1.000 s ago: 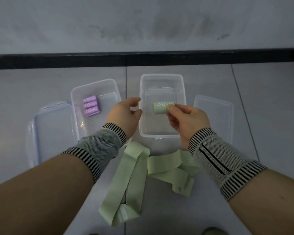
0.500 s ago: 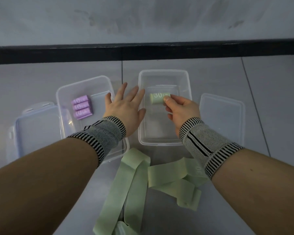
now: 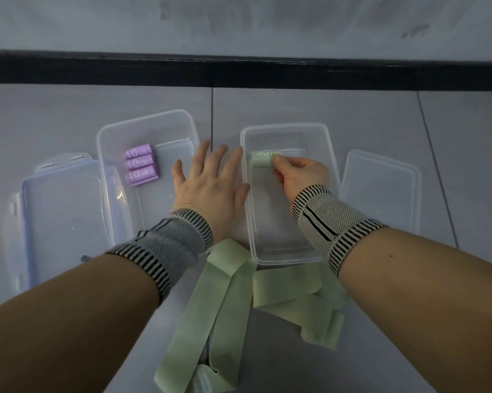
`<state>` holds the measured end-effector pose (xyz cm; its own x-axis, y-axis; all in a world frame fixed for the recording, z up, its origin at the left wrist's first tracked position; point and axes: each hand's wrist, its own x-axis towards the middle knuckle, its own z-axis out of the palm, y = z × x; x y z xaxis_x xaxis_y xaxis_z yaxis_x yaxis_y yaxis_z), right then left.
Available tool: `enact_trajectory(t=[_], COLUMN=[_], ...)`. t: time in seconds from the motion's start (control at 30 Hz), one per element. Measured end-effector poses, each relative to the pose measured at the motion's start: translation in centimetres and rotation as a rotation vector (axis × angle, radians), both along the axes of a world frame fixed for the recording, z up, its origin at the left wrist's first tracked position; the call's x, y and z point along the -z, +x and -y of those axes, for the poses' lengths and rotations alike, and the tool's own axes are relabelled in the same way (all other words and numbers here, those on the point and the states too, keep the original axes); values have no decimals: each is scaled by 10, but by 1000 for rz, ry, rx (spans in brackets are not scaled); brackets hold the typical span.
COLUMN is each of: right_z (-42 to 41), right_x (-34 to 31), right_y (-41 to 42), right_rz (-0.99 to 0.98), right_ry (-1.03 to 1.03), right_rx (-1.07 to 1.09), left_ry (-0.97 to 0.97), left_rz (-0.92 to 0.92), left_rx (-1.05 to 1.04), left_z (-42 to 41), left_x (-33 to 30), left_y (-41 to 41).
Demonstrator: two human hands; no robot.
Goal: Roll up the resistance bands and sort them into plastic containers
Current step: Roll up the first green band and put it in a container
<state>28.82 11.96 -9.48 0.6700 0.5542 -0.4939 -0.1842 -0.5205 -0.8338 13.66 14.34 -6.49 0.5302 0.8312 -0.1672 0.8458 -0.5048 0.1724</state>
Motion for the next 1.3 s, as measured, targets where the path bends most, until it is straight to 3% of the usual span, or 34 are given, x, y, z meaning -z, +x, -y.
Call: enact_trajectory(t=[0.4, 0.53, 0.93, 1.3], right_z=[-33, -31, -18, -15], right_x=[19, 17, 36, 37], right_y=[14, 9, 3, 0], right_rz=[257, 490, 657, 781], right_ry=[-217, -318, -150, -243], right_rx=[-157, -337, -441, -428], left_ry=[-90, -86, -90, -98], left_rz=[-34, -9, 16, -2], left_rx=[45, 37, 25, 36], left_z=[-10, -6, -4, -5], left_x=[8, 11, 11, 10], left_y=[6, 5, 7, 6])
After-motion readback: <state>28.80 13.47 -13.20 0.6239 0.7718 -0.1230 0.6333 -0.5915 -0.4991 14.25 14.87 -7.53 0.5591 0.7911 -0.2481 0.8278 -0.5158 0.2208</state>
